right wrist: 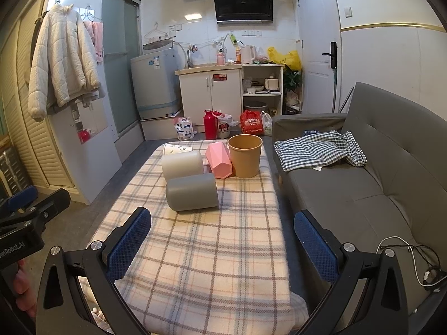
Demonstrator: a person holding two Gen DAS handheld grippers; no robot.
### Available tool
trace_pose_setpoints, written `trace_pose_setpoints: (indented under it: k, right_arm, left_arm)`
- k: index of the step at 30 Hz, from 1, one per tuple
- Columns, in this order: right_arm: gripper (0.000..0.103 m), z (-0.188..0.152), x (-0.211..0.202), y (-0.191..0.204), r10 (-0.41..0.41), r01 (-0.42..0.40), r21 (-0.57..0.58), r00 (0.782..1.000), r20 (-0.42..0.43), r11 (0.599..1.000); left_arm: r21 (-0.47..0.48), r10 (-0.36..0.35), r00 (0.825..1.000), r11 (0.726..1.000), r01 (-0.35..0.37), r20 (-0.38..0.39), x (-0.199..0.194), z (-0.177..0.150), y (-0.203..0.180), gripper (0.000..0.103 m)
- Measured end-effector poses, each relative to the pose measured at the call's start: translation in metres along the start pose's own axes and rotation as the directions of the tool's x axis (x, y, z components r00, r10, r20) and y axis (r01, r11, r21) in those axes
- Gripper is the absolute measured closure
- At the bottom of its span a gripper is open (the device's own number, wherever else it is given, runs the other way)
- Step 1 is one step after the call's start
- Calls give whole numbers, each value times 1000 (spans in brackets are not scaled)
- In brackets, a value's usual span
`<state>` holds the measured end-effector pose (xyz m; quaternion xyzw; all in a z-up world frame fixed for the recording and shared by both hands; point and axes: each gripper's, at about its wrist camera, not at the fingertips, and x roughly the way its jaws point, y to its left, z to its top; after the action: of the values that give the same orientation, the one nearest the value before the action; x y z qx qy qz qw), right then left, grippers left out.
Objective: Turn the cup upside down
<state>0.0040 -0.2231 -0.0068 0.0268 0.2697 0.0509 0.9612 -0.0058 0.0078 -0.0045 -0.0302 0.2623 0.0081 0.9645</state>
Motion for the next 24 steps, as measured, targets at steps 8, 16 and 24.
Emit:
trace_pose_setpoints:
  k: [8, 16, 24]
  right_arm:
    - [0, 0, 0, 0, 0, 0, -1, 1000, 0, 1000]
    - [0, 0, 2, 0, 2, -2, -1, 1000, -5, 1000]
    - [0, 9, 22, -7, 9, -9, 11, 999, -40, 1000]
  left_arm:
    - [0, 0, 1000, 1000, 0, 0, 0, 1, 0, 0]
    - [-1, -1, 1000, 1000, 1, -1, 0, 0, 0, 0]
    - [2, 5, 998, 1000, -5, -59, 28, 1, 2, 0]
